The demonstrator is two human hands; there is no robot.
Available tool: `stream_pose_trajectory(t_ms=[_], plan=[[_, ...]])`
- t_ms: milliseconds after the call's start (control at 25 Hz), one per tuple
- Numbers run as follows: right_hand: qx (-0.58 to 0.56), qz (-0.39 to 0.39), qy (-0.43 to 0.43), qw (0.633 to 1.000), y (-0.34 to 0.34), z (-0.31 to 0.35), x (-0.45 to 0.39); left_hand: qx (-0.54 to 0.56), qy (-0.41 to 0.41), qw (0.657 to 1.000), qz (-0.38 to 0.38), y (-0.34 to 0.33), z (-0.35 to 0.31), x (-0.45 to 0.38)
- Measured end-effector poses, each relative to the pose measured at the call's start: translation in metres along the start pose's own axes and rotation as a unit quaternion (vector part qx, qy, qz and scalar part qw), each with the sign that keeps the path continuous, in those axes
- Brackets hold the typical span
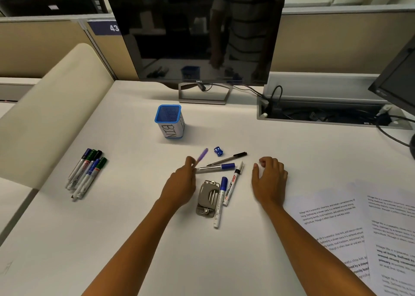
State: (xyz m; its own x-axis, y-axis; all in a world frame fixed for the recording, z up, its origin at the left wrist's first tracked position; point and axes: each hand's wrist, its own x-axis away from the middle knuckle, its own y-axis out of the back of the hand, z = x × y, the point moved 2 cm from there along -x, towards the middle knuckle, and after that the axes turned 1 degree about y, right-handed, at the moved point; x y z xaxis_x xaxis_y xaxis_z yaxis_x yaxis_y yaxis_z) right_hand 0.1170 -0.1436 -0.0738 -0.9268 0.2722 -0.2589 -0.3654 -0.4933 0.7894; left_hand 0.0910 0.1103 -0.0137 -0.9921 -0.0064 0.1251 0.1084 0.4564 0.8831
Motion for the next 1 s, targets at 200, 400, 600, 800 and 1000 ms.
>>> stream_pose_trajectory(t_ms=[200, 400, 600, 800, 1000], plan=[[-0.001, -0.002, -0.004, 1.000, 0.001, 0.000, 0.002, -0.074, -0.099, 0.990, 0.071, -0.008, -0.033, -0.038], [0.001, 0.002, -0.003, 1.000, 0.000, -0.001, 0.001, -0.164, -0.131, 0.973, 0.091, -0.029, -0.051, -0.066], [0.008, 0.004, -0.011, 1.000, -0.001, -0.001, 0.000, -0.228, -0.131, 0.961, 0.080, -0.039, -0.068, -0.076], [-0.011, 0.005, -0.009, 1.000, 0.002, 0.000, 0.001, -0.270, -0.123, 0.951, 0.089, -0.041, -0.071, -0.081], [-0.048, 0.066, 0.060, 0.995, 0.004, 0.004, 0.003, -0.305, -0.154, 0.937, 0.071, -0.042, -0.061, -0.075]])
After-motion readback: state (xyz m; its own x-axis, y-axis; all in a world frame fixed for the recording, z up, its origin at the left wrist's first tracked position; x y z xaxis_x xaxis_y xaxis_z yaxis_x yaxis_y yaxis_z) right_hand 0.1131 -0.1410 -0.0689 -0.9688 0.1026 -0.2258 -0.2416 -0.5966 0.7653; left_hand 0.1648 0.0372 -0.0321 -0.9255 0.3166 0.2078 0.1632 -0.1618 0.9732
